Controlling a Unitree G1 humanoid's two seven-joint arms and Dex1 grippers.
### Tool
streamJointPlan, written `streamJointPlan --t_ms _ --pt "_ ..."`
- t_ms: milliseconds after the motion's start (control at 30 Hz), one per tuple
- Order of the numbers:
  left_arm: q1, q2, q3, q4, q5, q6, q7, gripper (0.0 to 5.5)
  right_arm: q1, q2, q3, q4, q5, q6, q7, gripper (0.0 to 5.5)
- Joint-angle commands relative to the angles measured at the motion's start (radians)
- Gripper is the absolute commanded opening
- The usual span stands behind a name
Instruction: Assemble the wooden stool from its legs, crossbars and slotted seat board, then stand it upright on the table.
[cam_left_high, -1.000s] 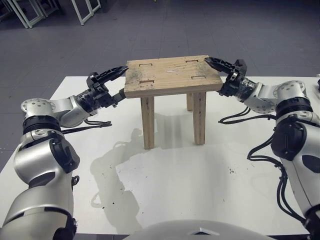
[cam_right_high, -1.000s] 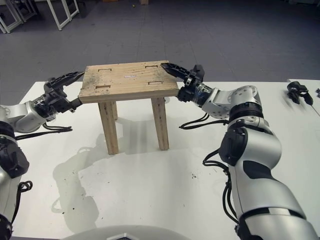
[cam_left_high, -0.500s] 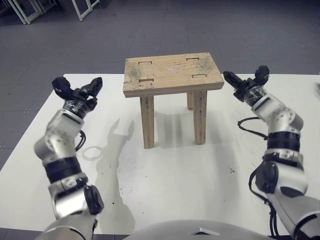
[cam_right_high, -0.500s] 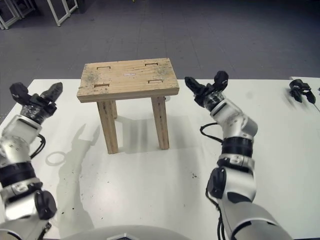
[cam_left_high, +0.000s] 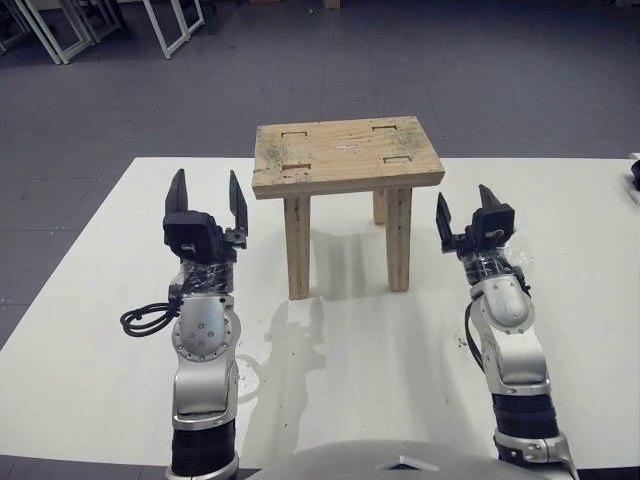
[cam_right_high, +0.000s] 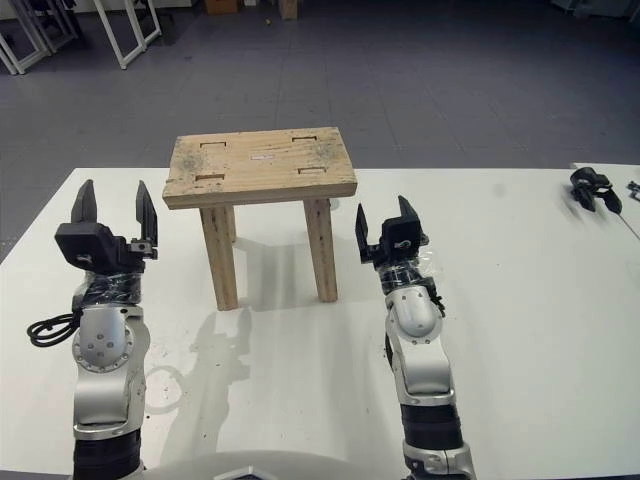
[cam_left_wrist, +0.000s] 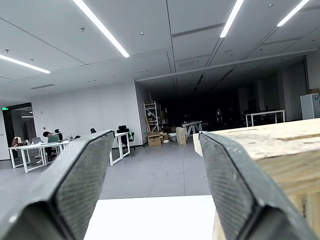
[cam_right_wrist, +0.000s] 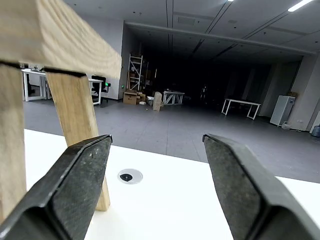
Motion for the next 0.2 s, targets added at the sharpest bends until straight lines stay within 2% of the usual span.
streamJointPlan --t_ms 33,200 --pt "0.013 -0.002 -0.003 0.016 0.006 -0.008 -0.007 3.11 0.004 0.013 0.008 -0.014 -0.013 0.011 -0.015 3.35" --pt "0.037 -0.003 -0.031 0.006 0.018 -0.01 -0.019 3.11 0.031 0.021 0.027 -0.029 -0.022 0.03 -0.02 3.35"
